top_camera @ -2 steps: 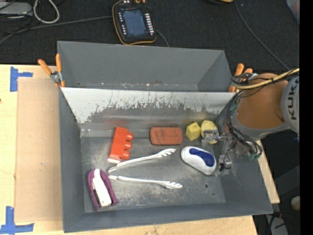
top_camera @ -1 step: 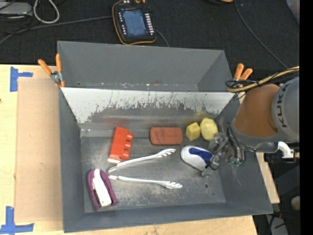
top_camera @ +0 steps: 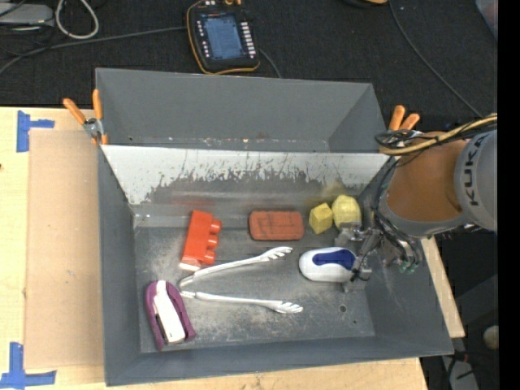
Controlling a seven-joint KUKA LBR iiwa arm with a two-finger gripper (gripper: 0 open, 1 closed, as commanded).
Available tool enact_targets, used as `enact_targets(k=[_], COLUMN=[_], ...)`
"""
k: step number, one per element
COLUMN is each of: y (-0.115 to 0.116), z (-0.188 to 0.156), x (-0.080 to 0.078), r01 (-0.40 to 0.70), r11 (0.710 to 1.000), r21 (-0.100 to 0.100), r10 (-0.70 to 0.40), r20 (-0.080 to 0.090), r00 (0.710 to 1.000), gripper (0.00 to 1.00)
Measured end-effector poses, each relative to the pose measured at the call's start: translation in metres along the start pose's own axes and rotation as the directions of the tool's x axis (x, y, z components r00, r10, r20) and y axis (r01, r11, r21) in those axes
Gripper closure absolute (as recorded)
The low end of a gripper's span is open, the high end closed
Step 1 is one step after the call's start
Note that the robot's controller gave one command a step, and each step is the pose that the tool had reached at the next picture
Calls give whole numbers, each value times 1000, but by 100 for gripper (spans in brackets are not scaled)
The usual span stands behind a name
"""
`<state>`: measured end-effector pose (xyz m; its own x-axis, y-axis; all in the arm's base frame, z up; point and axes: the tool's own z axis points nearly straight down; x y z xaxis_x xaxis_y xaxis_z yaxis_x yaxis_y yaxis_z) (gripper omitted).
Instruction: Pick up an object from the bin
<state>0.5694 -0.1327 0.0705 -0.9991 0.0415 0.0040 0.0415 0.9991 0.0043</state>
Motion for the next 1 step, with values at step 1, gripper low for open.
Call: enact_targets(k=[1], y=[0], z=[0], x=[0], r01=[0], r11=[1000], r21=[0], r10=[0], r20=[0], r00=[1000], gripper=[100])
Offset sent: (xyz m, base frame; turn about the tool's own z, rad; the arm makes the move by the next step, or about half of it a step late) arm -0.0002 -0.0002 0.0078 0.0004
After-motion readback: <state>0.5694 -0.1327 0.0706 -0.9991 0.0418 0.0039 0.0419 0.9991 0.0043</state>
